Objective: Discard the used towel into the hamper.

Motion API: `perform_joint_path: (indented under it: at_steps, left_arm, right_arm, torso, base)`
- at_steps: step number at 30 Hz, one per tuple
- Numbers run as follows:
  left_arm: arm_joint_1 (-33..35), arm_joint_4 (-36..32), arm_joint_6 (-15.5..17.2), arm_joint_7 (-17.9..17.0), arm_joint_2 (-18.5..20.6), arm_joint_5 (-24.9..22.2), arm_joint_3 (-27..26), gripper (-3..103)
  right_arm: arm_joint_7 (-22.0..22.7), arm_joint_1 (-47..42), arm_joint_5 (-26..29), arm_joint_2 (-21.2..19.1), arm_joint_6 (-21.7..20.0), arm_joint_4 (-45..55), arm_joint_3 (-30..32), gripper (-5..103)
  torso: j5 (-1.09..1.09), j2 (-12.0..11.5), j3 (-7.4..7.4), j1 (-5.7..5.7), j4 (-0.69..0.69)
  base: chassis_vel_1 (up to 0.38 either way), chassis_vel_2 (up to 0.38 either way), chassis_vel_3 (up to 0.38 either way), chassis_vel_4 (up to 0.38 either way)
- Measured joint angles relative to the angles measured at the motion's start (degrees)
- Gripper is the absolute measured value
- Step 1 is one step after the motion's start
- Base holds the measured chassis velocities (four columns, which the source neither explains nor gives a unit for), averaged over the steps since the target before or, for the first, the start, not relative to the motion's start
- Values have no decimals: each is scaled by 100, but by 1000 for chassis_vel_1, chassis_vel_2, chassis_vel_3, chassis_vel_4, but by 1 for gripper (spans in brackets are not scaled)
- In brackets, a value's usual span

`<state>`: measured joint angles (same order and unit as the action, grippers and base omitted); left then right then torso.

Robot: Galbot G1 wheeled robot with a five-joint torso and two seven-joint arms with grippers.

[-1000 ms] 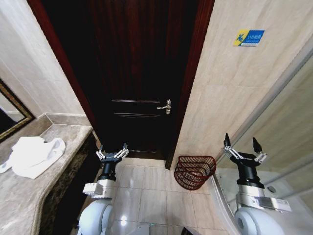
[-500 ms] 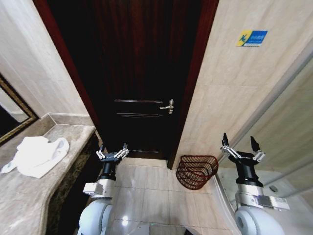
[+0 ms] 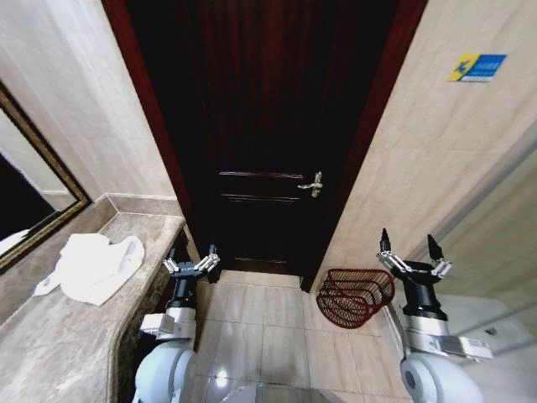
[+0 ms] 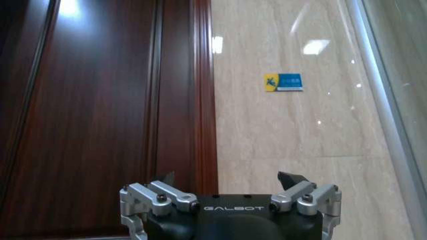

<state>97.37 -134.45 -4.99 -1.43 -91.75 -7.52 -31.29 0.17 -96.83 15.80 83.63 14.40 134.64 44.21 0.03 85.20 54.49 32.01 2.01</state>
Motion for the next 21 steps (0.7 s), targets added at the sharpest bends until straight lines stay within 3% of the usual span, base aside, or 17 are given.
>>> perform_joint_path:
  at_steps: [9,21]
  left_arm:
    - [-10,0,20,-69,-16,-5,-1,100]
    - [-7,-29,83,-130,-38,13,-47,100]
  right_arm:
    - [-52,-2,-51,-9,0,-9,12,100]
    - [-104,-31,-109,-11,-145,66,3,100]
  torso:
    - [-4,0,0,0,0]
    - [-3,0,0,0,0]
  base:
    - [-34,-23,30,20]
    - [59,59,45,40]
